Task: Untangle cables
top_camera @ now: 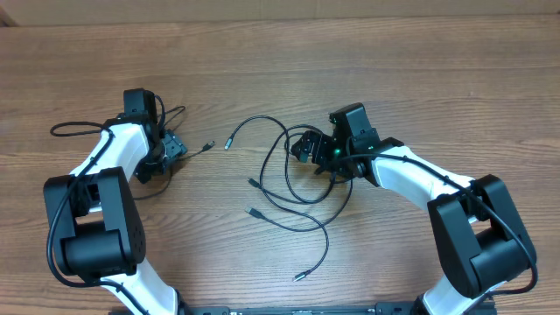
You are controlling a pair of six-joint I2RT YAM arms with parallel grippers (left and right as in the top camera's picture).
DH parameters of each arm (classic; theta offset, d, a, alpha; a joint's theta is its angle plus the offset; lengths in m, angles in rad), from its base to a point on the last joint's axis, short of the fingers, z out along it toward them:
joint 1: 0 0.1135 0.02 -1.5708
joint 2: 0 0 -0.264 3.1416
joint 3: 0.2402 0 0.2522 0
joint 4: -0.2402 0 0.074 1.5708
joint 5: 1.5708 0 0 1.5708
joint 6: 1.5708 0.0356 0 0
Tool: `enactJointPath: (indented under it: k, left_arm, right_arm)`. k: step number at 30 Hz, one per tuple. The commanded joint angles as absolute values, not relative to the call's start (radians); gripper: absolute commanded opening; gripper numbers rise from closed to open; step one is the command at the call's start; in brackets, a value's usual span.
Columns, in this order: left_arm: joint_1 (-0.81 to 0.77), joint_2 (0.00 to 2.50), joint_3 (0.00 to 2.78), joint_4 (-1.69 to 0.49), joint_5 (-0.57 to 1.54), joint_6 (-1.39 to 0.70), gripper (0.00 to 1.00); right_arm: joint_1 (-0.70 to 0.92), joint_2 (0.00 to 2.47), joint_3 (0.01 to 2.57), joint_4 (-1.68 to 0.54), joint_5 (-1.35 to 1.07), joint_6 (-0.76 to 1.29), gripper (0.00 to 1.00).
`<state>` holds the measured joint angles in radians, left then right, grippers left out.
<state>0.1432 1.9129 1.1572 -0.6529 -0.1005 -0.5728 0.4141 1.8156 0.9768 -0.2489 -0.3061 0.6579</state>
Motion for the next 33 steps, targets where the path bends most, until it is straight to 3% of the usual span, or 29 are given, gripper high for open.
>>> enactJointPath:
  k: [1,30,33]
  left_arm:
    - [0.136,1.99,1.081,-0.672,-0.004,-0.579,0.8]
    - [0.136,1.99,1.081,-0.672,0.001,-0.58,0.87]
    - [0.136,1.99,1.081,-0.672,0.001,-0.58,0.92]
  right_arm:
    - [0.411,1.841,0.957,-0.256,-0.271,0.659,1.0]
    - [0.411,1.841,0.957,-0.256,-0.271,0.659,1.0]
    - [0.411,1.84,0.957,-0.256,-0.271,0.659,1.0]
